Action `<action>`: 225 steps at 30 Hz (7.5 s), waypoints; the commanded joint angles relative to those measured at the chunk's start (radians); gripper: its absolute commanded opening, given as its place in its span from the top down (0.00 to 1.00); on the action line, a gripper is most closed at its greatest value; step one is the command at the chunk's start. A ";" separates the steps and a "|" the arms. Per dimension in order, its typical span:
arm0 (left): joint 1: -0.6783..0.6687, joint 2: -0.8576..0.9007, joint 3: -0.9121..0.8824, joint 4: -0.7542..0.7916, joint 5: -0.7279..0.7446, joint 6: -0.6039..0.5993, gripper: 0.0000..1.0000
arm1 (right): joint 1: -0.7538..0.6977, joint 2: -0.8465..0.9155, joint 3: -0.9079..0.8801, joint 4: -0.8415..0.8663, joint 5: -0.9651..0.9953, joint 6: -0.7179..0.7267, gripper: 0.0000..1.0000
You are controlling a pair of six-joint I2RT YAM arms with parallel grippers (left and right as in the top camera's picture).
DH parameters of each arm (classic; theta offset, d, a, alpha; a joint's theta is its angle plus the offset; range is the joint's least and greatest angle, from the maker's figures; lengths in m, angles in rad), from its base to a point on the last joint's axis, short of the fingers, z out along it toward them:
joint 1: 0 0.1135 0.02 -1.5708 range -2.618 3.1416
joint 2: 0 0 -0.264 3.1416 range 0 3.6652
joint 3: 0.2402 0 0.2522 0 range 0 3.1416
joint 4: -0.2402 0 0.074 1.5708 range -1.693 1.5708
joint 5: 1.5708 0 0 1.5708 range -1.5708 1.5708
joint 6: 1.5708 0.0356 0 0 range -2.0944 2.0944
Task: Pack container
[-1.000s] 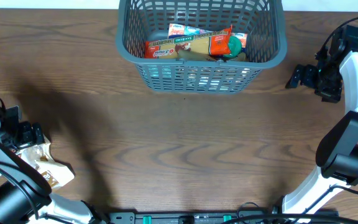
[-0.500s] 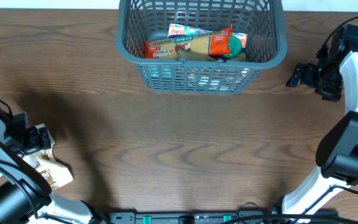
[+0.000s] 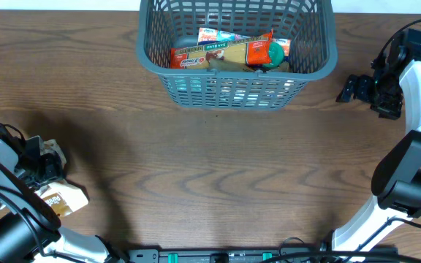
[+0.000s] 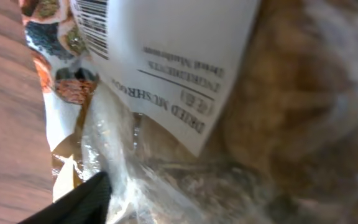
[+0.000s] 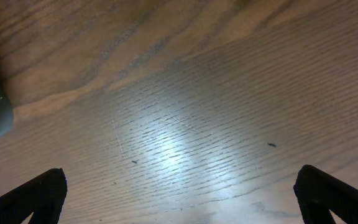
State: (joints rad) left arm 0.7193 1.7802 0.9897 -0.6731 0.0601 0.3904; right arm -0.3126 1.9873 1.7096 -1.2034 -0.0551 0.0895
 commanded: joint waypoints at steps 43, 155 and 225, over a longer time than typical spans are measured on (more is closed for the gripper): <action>-0.768 -0.095 1.080 -0.249 -0.032 0.017 0.94 | 0.006 -0.005 -0.003 -0.013 0.002 -0.027 0.01; -0.748 -0.633 0.617 -0.483 -0.124 -0.211 0.02 | 0.446 -0.520 0.252 -0.358 0.188 0.072 0.01; -0.749 -1.139 -0.140 -0.223 -0.095 -0.194 0.02 | 0.471 -1.983 -1.686 1.110 0.269 0.163 0.01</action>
State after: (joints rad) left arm -0.0334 0.6395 0.8463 -0.8936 -0.0334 0.1844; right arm 0.1757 0.0158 0.0425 -0.1062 0.1993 0.2783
